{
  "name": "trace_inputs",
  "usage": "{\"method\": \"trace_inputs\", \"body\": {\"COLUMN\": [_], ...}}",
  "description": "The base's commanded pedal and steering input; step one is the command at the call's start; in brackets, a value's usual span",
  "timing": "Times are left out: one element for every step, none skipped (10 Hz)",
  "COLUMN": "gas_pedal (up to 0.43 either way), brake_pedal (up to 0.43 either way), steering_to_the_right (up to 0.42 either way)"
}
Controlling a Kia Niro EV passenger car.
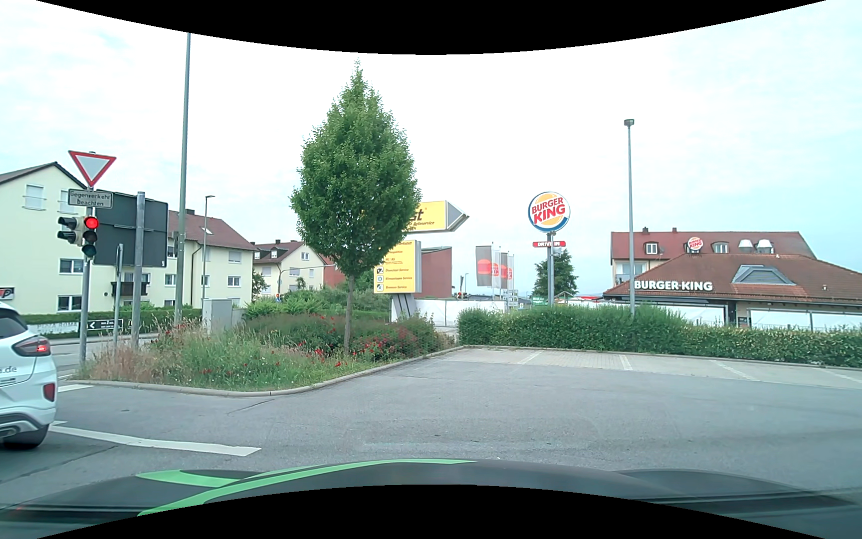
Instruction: Follow the waypoints while adhering to traffic rules and regulations
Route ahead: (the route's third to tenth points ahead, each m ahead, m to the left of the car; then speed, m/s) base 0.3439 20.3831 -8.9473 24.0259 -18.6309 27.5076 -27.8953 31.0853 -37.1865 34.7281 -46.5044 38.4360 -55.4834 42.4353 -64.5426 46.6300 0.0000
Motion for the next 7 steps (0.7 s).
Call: {"method": "trace_inputs", "body": {"gas_pedal": [0.0, 0.0, 0.0, 0.0, 0.0, 0.0, 0.0], "brake_pedal": [0.122, 0.098, 0.085, 0.067, 0.067, 0.061, 0.055], "steering_to_the_right": [-0.038, -0.051, -0.067, -0.084, -0.099, -0.122, -0.16]}}
